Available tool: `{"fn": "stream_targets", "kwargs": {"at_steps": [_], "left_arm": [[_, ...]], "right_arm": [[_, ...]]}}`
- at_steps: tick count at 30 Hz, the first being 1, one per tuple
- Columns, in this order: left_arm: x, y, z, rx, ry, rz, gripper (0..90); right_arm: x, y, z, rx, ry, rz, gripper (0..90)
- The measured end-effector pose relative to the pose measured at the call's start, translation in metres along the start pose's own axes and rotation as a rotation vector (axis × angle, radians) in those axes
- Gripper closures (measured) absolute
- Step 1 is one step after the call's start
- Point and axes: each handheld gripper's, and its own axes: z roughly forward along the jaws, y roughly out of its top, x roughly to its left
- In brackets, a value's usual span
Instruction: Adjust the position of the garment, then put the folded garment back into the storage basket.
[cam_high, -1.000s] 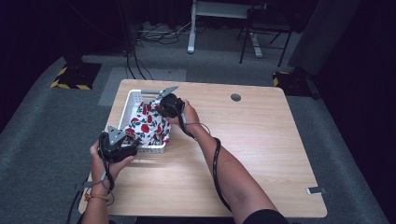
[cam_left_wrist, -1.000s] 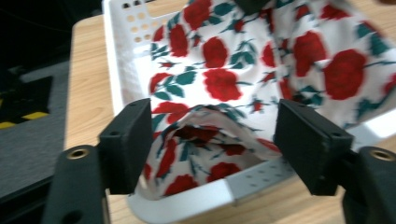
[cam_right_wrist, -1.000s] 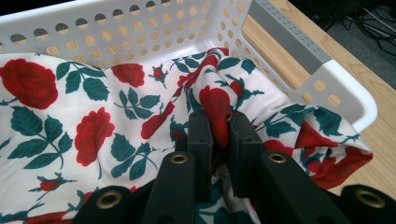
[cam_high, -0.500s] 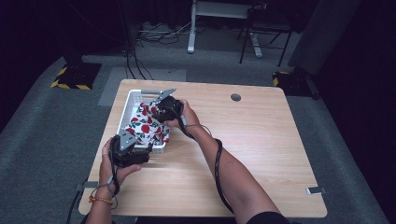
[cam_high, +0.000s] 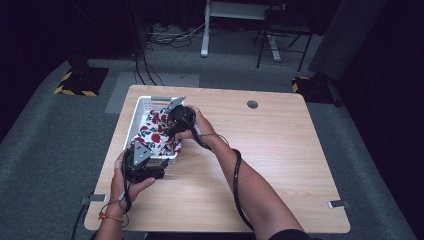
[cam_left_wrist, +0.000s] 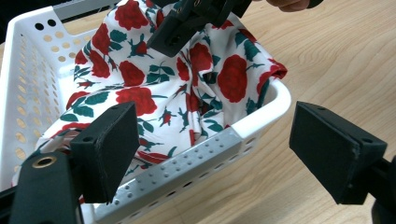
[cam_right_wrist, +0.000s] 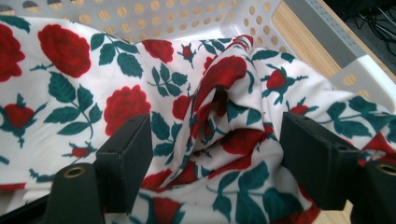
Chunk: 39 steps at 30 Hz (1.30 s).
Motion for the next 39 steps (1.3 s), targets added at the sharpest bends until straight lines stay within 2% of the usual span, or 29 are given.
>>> {"fn": "stream_targets", "kwargs": {"at_steps": [7,10,17,19,23,29,31,35,39], "left_arm": [[-0.02,-0.001,-0.006,-0.007,-0.028,0.031,16.1],[-0.025,0.0,-0.005,-0.015,-0.046,0.04,16.1],[-0.037,0.0,-0.004,-0.008,-0.072,0.075,16.0],[-0.041,0.001,-0.002,-0.011,-0.068,0.075,16.1],[-0.05,0.001,-0.001,-0.012,-0.088,0.085,16.6],[-0.072,-0.001,0.006,0.02,-0.136,0.152,16.4],[-0.076,-0.002,0.008,0.026,-0.152,0.155,16.2],[-0.086,-0.005,0.011,0.047,-0.193,0.18,16.1],[-0.092,-0.009,0.013,0.063,-0.225,0.185,16.0]], "right_arm": [[0.002,-0.002,-0.023,0.023,-0.029,-0.054,21.6],[-0.003,-0.005,-0.033,0.019,-0.031,-0.046,21.2],[-0.006,-0.009,-0.046,0.032,-0.057,-0.065,20.2],[-0.007,-0.012,-0.05,0.037,-0.064,-0.063,20.3],[-0.011,-0.019,-0.06,0.042,-0.096,-0.059,23.8],[-0.016,-0.028,-0.075,0.037,-0.131,-0.064,22.2],[-0.018,-0.031,-0.081,0.055,-0.154,-0.069,22.0],[-0.02,-0.034,-0.092,0.068,-0.174,-0.078,21.3],[-0.02,-0.04,-0.102,0.079,-0.186,-0.078,20.8]]}}
